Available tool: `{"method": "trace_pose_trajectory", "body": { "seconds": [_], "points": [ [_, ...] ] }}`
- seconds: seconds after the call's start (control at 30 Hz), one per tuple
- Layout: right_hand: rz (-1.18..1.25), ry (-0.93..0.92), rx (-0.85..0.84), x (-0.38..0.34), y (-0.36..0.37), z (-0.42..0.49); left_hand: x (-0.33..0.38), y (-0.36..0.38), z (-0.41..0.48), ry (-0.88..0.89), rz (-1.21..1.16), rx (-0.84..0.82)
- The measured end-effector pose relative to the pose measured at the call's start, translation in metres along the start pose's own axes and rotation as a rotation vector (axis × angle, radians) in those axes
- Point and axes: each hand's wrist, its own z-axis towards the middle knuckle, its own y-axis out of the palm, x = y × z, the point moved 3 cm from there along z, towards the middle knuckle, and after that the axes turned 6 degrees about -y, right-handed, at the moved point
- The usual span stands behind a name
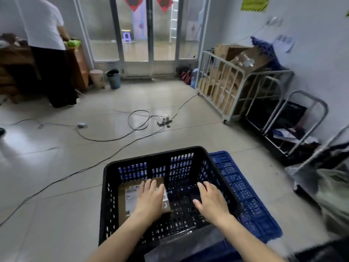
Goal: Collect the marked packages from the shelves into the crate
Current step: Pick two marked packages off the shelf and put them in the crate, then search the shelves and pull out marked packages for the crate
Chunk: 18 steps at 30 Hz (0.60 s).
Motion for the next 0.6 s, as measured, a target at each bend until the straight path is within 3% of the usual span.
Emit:
{"method": "trace_pose_trajectory", "body": {
  "seconds": [0.6],
  "points": [
    [-0.117,0.476,0.295,0.122,-0.118,-0.252,0.247,-0.075,-0.105,0.627,-0.055,0.156]
  ]
}}
